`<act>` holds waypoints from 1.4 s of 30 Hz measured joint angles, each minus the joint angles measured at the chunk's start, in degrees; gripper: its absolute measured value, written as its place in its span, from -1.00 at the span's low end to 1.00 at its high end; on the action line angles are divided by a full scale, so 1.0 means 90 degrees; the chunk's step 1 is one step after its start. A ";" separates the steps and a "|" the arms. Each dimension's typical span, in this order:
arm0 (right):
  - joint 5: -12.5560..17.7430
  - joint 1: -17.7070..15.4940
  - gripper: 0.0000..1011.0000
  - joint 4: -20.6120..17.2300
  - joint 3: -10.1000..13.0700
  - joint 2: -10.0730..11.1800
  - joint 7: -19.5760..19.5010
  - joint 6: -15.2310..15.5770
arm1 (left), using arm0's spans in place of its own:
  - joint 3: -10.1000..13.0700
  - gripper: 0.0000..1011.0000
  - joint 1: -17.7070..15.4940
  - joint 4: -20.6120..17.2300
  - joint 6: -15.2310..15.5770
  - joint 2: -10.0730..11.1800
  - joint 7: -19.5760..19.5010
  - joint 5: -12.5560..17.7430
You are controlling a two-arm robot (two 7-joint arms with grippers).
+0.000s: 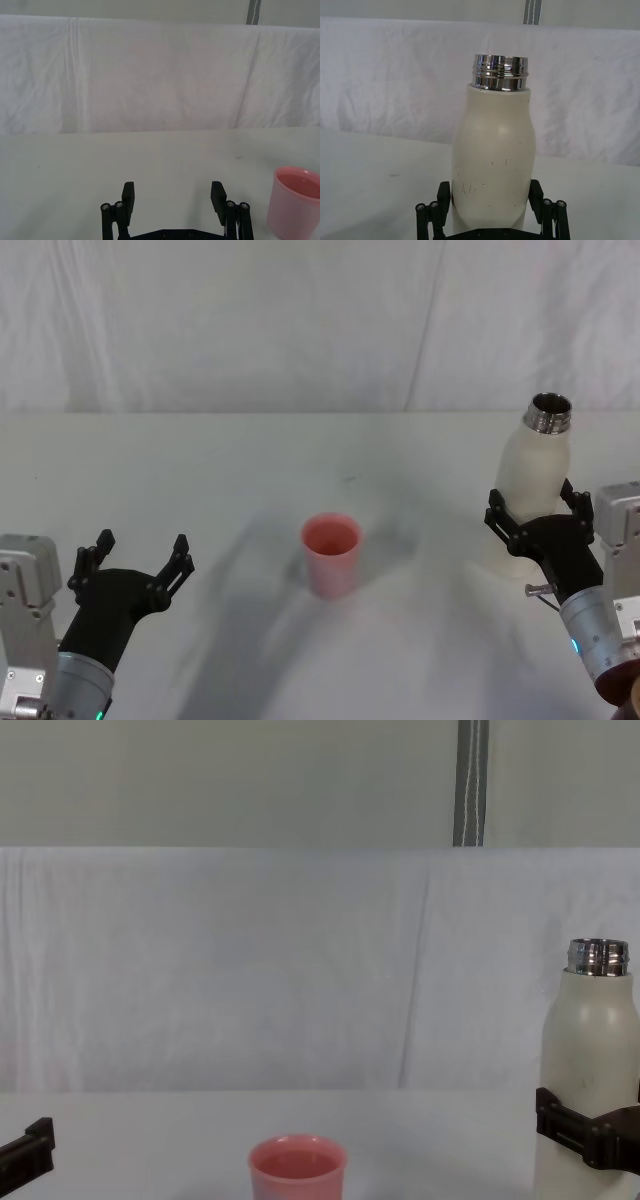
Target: Grasp the thermos with one hand and pour water into the cup lid.
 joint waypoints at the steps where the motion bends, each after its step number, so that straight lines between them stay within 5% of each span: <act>1: 0.0000 0.0000 0.98 0.0000 0.0000 0.0000 0.0000 0.0000 | 0.0000 0.98 0.0000 0.0000 0.0000 0.0000 0.0000 0.0000; 42: 0.0086 -0.0365 0.98 -0.0404 0.0053 0.0019 0.0018 0.0017 | 0.0000 0.98 0.0000 0.0000 0.0000 0.0000 0.0000 0.0000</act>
